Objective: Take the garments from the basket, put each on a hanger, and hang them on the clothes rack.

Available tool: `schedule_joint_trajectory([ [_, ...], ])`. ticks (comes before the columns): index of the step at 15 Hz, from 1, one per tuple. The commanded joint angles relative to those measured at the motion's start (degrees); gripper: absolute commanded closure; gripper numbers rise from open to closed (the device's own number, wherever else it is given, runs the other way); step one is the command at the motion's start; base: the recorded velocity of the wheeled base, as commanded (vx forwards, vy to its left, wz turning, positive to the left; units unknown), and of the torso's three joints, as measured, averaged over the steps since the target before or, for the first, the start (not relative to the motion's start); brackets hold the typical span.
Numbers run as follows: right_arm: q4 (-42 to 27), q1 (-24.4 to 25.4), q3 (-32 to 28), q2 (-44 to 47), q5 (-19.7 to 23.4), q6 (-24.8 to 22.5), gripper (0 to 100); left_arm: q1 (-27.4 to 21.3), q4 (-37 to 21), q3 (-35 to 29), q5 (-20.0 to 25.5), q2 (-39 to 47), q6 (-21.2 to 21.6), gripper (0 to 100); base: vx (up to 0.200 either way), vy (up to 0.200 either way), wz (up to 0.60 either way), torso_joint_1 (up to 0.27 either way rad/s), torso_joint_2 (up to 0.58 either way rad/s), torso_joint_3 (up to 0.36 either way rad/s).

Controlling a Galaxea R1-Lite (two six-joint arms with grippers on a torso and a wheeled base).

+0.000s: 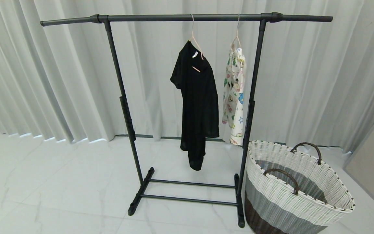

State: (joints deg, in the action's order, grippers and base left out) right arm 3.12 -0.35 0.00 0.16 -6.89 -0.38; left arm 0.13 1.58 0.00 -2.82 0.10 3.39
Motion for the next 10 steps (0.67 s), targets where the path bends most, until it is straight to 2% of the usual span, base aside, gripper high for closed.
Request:
schedule_joint_trajectory([
  [1,-0.04,0.00,0.00,0.02,-0.32,1.34,0,-0.31,-1.76,0.00,0.88,1.05,-0.66,0,0.000,0.000,0.00,0.000,0.00,0.000],
  [3,-0.13,0.00,0.00,0.02,-4.89,3.01,0,-0.13,-1.76,0.00,0.88,0.61,-1.72,0,0.000,0.000,0.00,0.000,0.00,0.000],
  [4,-0.13,0.00,0.00,0.02,-5.50,3.19,0,0.04,-1.76,0.00,0.88,-0.10,-2.07,0,0.000,0.000,0.00,0.000,0.00,0.000],
  [5,-0.13,0.00,0.00,0.02,-4.63,3.37,0,0.04,-1.76,0.00,0.88,-0.10,-2.51,0,0.000,0.000,0.00,0.000,0.00,0.000],
  [7,-0.13,0.00,0.00,-0.07,3.02,3.45,0,0.04,-1.76,0.00,0.88,-0.10,-2.16,0,0.000,0.000,0.00,0.000,0.00,0.000],
  [9,-2.51,0.00,0.00,0.02,5.22,2.58,0,0.04,-1.76,0.00,0.79,-0.10,-2.25,0,0.000,0.000,0.00,0.000,0.00,0.000],
  [10,-2.59,0.00,0.00,0.02,4.51,-0.85,0,0.04,-1.76,0.00,0.79,-0.10,-2.51,0,0.000,0.000,0.00,0.000,0.00,0.000],
])
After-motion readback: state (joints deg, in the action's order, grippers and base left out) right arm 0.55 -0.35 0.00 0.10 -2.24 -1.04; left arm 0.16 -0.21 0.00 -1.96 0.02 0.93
